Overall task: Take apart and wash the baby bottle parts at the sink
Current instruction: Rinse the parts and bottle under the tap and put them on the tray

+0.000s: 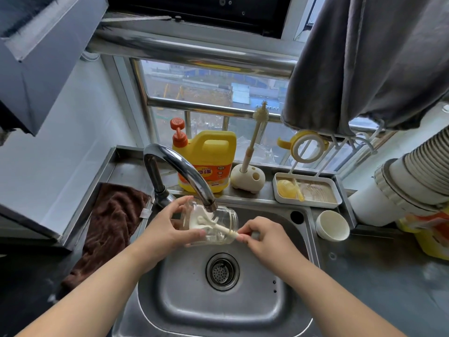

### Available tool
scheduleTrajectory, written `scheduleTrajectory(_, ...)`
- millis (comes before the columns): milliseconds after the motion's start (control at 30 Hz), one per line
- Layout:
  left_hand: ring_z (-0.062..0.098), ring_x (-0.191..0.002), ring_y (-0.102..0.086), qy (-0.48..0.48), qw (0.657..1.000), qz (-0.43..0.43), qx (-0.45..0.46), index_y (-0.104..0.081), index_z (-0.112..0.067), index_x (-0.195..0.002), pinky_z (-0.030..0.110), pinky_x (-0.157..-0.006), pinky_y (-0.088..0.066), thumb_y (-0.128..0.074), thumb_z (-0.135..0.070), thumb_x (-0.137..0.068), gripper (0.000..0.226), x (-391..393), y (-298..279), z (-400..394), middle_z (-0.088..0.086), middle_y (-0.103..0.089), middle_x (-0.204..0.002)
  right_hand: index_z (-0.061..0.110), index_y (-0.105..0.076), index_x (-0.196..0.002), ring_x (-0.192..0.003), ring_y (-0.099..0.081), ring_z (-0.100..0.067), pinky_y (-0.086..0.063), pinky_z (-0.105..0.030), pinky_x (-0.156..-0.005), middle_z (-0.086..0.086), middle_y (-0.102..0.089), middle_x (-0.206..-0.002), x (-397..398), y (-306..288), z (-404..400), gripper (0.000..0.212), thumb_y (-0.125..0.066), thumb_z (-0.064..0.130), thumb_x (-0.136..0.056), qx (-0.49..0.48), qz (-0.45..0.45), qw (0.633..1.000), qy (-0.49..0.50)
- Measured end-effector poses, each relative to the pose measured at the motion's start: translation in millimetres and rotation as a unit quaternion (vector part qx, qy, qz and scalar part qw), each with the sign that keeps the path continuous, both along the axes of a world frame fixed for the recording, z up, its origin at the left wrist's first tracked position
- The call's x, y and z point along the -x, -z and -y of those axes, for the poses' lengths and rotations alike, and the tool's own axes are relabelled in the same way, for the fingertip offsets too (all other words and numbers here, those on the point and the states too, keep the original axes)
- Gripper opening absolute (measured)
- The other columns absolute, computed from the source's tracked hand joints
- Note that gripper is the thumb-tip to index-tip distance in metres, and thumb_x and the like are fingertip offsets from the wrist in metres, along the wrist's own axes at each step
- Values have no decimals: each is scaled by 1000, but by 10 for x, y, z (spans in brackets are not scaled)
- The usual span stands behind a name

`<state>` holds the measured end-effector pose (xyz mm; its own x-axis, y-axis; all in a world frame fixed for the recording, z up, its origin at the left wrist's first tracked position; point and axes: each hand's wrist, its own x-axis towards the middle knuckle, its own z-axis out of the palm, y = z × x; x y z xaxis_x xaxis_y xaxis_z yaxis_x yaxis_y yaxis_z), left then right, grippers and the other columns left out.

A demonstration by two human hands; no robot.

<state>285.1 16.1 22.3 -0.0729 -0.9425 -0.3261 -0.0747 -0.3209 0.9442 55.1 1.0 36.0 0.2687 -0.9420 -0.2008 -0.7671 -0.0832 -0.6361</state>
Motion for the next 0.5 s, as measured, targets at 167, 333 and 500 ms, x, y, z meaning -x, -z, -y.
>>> scheduleTrajectory(167,20,-94,-66,-22,1000,8,-2,-50,-41,-127,42,-76,-58,-88,-37,-38,96,-58,-10,-8,-9,-53,-119,22,-71,-86,-77,-50,0,-37,-14,-69,16,-54,-76,201,-100,124,6,-68,27,-86,-11,-43,999,-3)
scheduleTrajectory(333,21,-93,-65,-21,1000,-4,13,-50,-55,-107,36,-76,-58,-85,-43,-34,82,14,-58,17,-10,-53,-117,18,-72,-87,-79,-49,-5,-35,-10,-68,11,-56,-82,39,-48,55,8,-69,25,-85,10,-8,999,-37)
scheduleTrajectory(500,22,-95,-65,-31,1000,0,2,-51,-41,-124,40,-73,-59,-85,-43,-34,96,-66,10,-55,-8,-53,-117,22,-71,-85,-81,-52,-5,-38,-18,-74,13,-55,-82,238,-86,181,5,-69,27,-85,5,-66,997,-37)
